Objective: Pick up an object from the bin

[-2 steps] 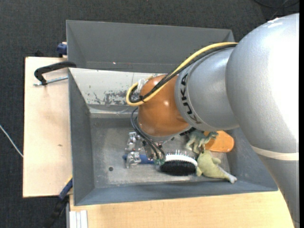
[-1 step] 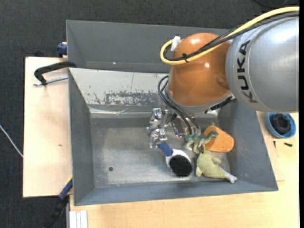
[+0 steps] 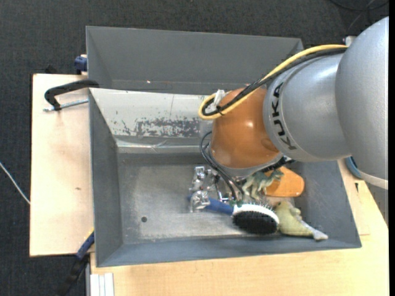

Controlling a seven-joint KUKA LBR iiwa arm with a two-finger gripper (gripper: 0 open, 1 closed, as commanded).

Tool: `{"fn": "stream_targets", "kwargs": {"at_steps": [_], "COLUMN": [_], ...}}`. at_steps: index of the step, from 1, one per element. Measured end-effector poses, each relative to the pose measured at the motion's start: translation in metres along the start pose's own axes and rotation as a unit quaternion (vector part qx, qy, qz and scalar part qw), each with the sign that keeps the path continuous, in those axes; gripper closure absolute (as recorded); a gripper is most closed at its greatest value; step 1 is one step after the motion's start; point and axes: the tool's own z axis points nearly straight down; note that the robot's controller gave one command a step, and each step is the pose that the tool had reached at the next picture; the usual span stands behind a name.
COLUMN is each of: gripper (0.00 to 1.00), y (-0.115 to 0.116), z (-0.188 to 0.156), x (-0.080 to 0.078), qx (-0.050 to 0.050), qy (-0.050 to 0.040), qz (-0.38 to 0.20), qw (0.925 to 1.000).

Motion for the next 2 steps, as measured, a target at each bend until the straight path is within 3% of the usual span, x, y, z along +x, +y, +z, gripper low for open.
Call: {"fn": "stream_targets", "kwargs": {"at_steps": [1,2], "gripper": [1.00,1.00], "y": [0.009,0.007], "z": [-0.148,-0.037], "x": [-0.010,-0.004], "qx": [0.000,-0.001], "qy": [-0.0100,-0.0003], "qz": [-0.096,-0.116], "qw": [0.9953,0.9932]}}
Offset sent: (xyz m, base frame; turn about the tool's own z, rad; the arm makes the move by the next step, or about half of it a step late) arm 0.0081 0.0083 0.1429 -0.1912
